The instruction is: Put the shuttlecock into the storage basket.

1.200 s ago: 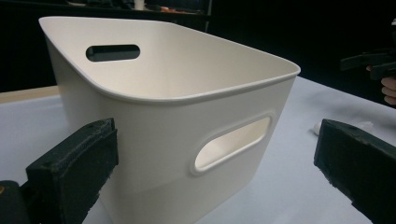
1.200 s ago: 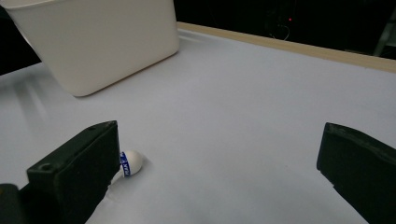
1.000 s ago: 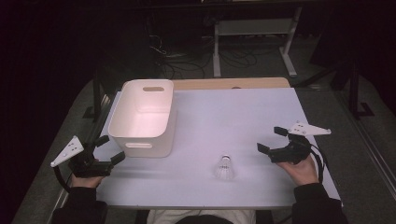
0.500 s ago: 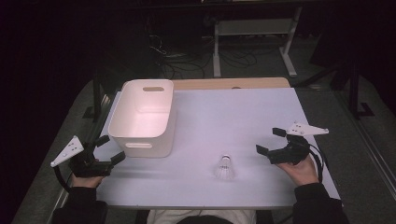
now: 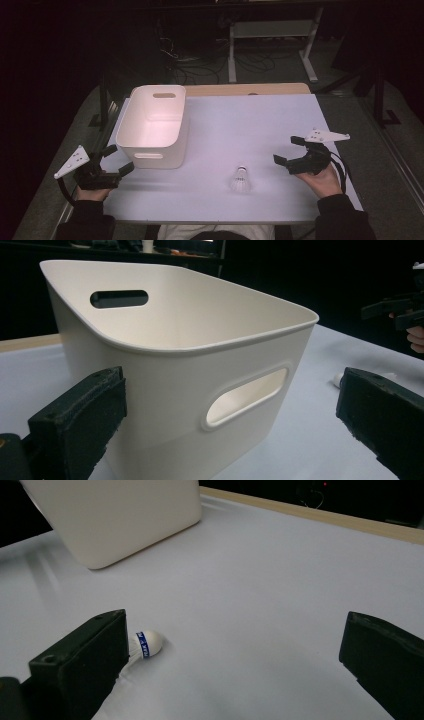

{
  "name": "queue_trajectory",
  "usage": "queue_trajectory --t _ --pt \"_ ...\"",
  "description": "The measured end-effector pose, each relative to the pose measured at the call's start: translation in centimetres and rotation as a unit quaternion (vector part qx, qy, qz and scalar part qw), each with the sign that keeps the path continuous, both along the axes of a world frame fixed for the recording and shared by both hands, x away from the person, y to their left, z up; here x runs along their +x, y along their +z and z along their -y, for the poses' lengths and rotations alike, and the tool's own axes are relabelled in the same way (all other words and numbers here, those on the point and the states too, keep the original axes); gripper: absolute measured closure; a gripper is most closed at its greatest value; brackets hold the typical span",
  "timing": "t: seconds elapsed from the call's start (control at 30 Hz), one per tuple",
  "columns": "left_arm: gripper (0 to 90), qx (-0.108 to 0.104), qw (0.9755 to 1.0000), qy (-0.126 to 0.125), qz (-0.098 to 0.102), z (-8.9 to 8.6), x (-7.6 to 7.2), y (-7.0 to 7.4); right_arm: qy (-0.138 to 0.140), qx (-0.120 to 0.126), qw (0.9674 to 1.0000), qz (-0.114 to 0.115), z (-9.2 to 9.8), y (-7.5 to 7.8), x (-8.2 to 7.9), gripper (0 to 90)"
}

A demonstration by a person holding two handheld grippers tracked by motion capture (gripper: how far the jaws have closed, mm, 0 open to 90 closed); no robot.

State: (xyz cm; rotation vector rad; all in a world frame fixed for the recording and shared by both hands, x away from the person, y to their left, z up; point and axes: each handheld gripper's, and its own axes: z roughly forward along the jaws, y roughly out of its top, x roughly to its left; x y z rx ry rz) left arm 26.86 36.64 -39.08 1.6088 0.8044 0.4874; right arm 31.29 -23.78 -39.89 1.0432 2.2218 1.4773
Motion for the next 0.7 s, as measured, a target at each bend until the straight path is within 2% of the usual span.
queue_trajectory --t 0.7 --pt "0.0 -0.002 1.0000 0.005 0.003 -0.1 -0.1 0.1 0.043 -0.031 0.9985 -0.011 -2.1 1.0 0.5 0.0"
